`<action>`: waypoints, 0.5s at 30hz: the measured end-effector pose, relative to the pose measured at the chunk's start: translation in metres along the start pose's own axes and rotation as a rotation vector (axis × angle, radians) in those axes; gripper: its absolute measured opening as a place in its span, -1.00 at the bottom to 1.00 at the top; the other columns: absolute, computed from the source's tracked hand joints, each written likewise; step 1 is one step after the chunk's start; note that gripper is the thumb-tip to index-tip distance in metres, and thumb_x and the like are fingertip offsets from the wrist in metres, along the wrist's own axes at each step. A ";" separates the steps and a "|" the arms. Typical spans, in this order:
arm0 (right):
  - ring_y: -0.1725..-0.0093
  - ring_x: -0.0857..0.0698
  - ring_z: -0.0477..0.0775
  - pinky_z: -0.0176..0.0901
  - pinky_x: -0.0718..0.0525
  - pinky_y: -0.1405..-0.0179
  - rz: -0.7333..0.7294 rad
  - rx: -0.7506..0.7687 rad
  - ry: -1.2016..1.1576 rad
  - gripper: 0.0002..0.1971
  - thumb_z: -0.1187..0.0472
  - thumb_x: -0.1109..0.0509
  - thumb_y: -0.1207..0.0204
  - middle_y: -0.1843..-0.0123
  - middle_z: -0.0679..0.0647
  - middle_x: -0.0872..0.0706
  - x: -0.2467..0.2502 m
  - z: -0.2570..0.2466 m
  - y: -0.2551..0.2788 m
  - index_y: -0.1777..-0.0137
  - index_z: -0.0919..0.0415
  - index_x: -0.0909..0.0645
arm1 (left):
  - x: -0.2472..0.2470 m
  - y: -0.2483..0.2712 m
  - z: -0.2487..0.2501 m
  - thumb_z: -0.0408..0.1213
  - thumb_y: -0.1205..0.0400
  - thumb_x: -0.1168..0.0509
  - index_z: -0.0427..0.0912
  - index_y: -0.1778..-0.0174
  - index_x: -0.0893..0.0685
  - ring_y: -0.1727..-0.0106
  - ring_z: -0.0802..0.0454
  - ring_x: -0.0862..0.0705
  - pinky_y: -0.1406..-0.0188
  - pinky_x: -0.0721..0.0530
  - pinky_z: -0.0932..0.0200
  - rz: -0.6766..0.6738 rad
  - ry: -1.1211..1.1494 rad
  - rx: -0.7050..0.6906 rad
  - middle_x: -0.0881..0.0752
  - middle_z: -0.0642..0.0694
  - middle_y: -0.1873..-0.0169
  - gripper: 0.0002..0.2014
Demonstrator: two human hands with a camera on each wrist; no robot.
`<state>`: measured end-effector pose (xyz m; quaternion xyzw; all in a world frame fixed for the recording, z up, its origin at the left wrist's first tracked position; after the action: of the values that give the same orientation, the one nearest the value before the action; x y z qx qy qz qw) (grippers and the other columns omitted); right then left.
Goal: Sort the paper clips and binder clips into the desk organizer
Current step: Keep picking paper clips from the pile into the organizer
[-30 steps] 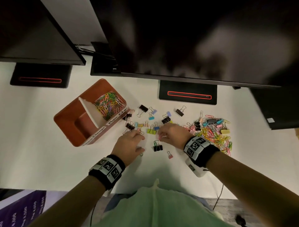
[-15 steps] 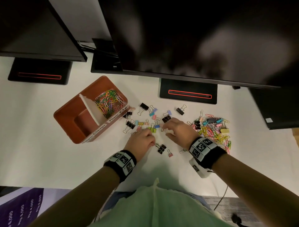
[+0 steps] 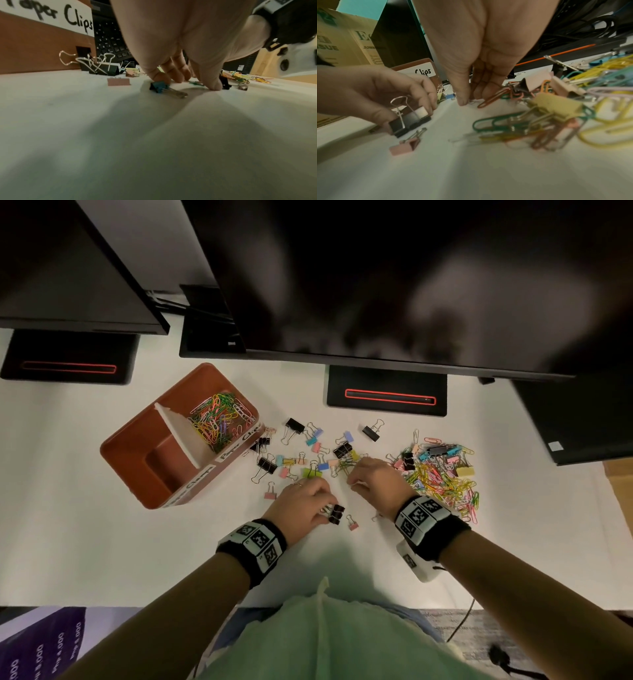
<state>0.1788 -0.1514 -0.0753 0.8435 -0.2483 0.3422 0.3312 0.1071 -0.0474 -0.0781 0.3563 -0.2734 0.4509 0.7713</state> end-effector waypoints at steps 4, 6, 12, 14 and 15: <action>0.05 -0.66 0.18 -0.06 -0.61 0.04 0.009 -0.028 -0.029 -0.85 0.42 -0.30 -0.48 0.05 0.19 -0.73 0.001 0.006 0.001 0.06 0.25 -0.67 | 0.004 -0.006 -0.003 -0.27 -0.52 -0.38 -0.17 -0.06 -0.66 -0.04 -0.02 -0.54 -0.08 -0.56 0.05 0.011 0.046 0.053 -0.61 -0.09 0.01 -0.79; 0.06 -0.66 0.16 -0.15 -0.56 0.07 0.001 -0.042 -0.024 -0.85 0.40 -0.29 -0.50 0.06 0.18 -0.73 0.001 0.006 0.001 0.04 0.24 -0.66 | 0.005 -0.006 -0.005 -0.31 -0.52 -0.36 -0.19 -0.03 -0.65 -0.01 -0.03 -0.55 -0.05 -0.55 0.04 0.013 0.073 0.072 -0.65 -0.10 0.07 -0.82; 0.02 -0.66 0.18 0.01 -0.66 -0.02 -0.037 -0.035 0.005 -0.86 0.38 -0.27 -0.52 0.00 0.19 -0.70 0.004 0.005 0.003 0.05 0.26 -0.67 | 0.016 -0.005 -0.009 -0.32 -0.56 -0.34 -0.23 0.02 -0.66 0.12 0.08 -0.50 0.03 -0.56 0.15 0.032 0.196 0.156 -0.59 -0.04 0.16 -0.88; 0.04 -0.66 0.22 0.03 -0.66 0.00 -0.026 -0.026 -0.013 -0.87 0.39 -0.27 -0.51 0.00 0.21 -0.66 0.006 0.005 0.004 0.08 0.28 -0.66 | 0.027 0.000 -0.015 -0.34 -0.55 -0.34 -0.21 0.04 -0.66 0.17 0.12 -0.54 0.07 -0.57 0.25 0.091 0.300 0.211 -0.57 0.02 0.20 -0.90; 0.05 -0.66 0.23 0.04 -0.66 0.01 -0.014 -0.017 -0.022 -0.87 0.39 -0.27 -0.51 0.00 0.21 -0.66 0.007 0.005 0.005 0.10 0.28 -0.65 | 0.034 0.003 -0.019 -0.35 -0.55 -0.35 -0.20 0.03 -0.65 0.19 0.17 -0.55 0.09 -0.57 0.33 0.129 0.346 0.238 -0.57 0.05 0.22 -0.89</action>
<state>0.1827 -0.1597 -0.0707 0.8461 -0.2488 0.3286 0.3380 0.1212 -0.0139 -0.0630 0.3437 -0.1042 0.5830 0.7288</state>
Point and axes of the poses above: each hand's wrist, its own y-axis away from the middle knuckle, its own x-axis out of the back of the hand, z = x × y, the point moved 8 cm from there along -y, towards the middle knuckle
